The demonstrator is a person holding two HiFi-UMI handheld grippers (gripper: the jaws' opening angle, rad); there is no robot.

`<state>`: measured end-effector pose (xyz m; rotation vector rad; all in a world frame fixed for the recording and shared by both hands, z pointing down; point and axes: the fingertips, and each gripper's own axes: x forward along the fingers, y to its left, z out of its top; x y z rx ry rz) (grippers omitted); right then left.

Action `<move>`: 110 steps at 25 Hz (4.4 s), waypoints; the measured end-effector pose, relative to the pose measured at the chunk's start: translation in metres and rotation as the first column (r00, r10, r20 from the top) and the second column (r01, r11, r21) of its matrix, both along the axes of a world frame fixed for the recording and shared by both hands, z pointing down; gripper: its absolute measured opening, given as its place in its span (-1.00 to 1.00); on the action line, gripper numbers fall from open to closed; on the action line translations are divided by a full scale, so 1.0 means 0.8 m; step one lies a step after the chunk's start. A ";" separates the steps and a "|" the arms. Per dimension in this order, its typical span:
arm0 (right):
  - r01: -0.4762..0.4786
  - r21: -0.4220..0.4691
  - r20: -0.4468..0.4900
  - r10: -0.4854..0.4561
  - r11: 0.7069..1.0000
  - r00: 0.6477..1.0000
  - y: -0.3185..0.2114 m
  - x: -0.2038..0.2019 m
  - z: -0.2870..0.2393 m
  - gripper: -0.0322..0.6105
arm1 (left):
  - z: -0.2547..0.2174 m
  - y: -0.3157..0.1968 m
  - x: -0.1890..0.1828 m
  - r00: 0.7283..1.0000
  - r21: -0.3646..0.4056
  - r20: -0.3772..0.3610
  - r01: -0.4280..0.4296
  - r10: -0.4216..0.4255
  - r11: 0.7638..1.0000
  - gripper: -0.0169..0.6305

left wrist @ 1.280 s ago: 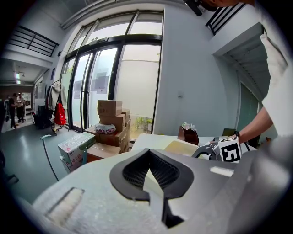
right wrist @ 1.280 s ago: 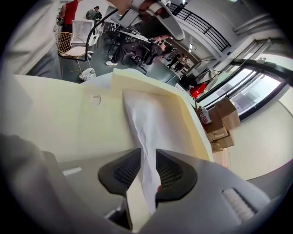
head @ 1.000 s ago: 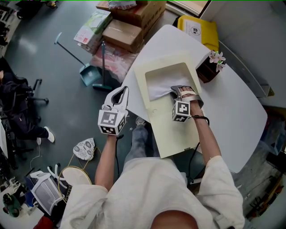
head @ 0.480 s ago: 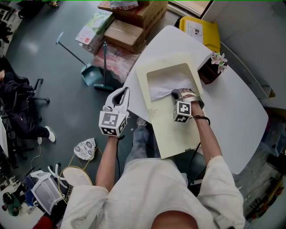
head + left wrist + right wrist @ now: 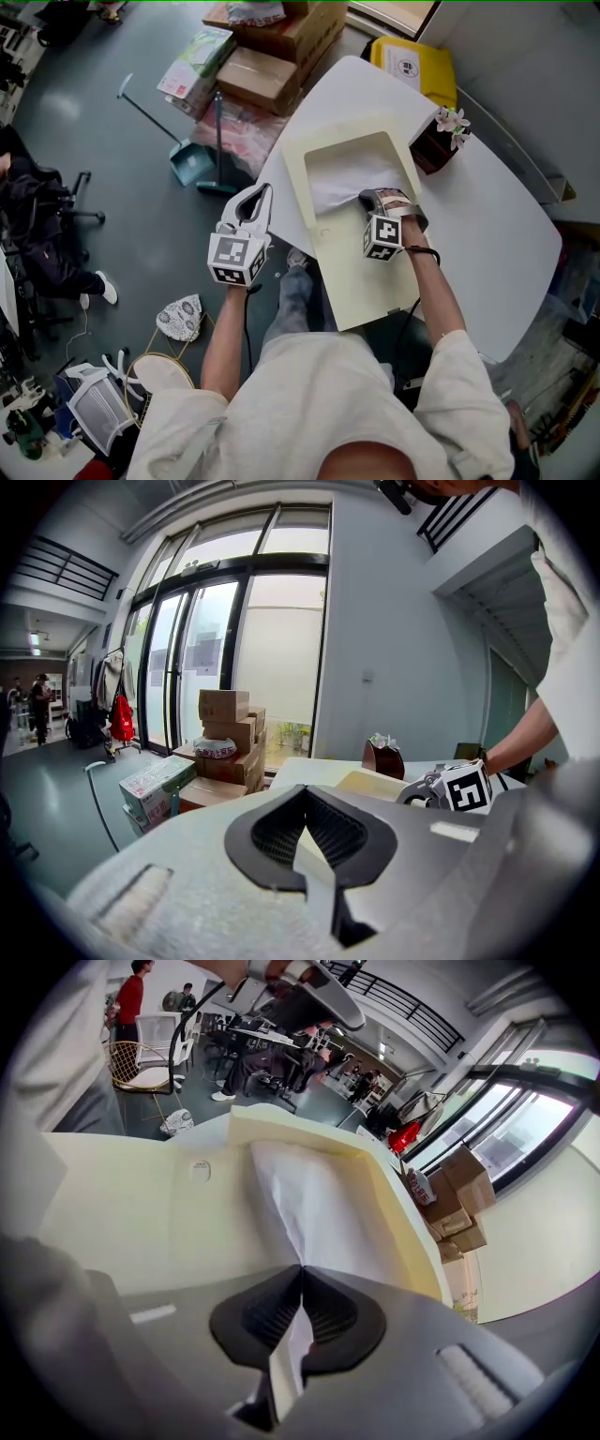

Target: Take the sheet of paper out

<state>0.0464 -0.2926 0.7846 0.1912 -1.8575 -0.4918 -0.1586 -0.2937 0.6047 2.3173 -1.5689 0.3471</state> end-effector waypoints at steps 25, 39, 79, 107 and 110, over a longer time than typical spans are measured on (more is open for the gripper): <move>-0.118 0.080 0.061 0.114 0.990 0.992 0.089 0.064 -0.067 -0.88 | -0.053 0.021 0.093 0.991 0.091 -0.014 -0.133 0.134 0.987 -0.94; -0.176 0.222 0.135 0.148 0.959 0.980 0.075 0.069 -0.168 -0.88 | -0.107 0.015 0.120 0.981 0.179 -0.014 -0.186 0.191 0.966 -0.94; -0.627 0.055 0.691 0.424 0.777 0.586 -0.029 0.087 -0.399 -0.89 | -0.214 -0.017 0.101 0.984 0.351 -0.003 -0.165 0.177 0.922 -0.94; -0.838 -0.290 0.842 0.539 0.462 0.006 0.013 0.237 -0.409 -0.89 | -0.207 -0.039 0.121 0.972 0.332 -0.018 -0.213 0.232 0.919 -0.94; -0.840 -0.293 0.844 0.536 0.457 -0.003 0.013 0.239 -0.409 -0.89 | -0.203 -0.041 0.121 0.972 0.327 -0.019 -0.215 0.234 0.920 -0.94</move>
